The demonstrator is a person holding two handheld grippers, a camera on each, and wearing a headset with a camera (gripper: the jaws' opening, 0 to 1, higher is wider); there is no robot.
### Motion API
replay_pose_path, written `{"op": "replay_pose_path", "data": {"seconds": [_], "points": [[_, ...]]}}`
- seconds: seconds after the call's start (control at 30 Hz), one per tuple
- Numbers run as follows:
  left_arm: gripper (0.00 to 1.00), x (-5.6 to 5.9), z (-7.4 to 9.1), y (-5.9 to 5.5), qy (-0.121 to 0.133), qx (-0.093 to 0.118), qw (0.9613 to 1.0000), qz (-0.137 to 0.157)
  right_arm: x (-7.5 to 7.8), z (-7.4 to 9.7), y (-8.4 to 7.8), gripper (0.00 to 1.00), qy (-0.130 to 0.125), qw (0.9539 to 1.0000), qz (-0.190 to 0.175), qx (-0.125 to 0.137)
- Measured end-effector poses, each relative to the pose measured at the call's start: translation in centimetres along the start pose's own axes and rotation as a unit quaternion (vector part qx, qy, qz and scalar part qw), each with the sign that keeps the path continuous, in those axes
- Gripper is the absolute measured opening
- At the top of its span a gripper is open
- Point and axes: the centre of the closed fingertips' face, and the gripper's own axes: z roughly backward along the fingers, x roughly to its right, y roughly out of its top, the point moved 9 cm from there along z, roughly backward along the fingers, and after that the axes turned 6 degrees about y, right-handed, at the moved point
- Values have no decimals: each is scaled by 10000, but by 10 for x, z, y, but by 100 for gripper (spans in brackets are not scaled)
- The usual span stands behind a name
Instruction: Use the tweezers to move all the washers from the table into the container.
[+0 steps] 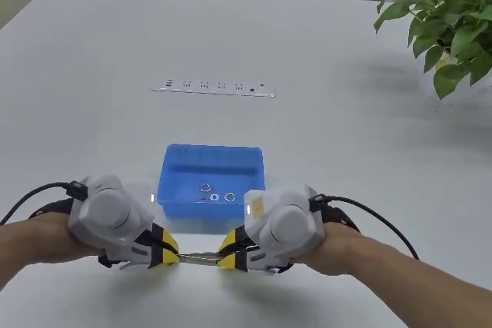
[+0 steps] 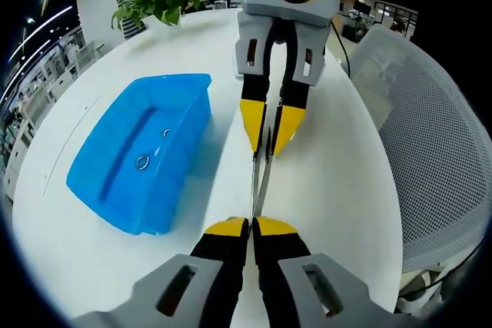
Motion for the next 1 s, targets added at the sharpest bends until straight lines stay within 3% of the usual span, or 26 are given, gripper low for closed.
{"op": "replay_pose_path", "data": {"seconds": [0.43, 0.77, 0.83, 0.9, 1.0], "points": [[11, -2, 8, -5, 120, 5, 9999, 56, -2, 7, 3, 15, -96, 9999, 10, 66], [16, -1, 21, -9, 229, 67, 9995, 229, 3, 35, 3, 24, -542, 9978, -254, 279], [18, -1, 24, -9, 279, 194, 9986, 405, 3, 40, 2, 26, -649, 9964, -396, 374], [20, 1, 29, -7, 300, 466, 9958, 733, 3, 47, 0, 30, -759, 9943, -604, 440], [25, 0, 38, -6, 428, 863, 9893, 1097, 1, 57, -3, 36, -861, 9914, -789, 598]]}}
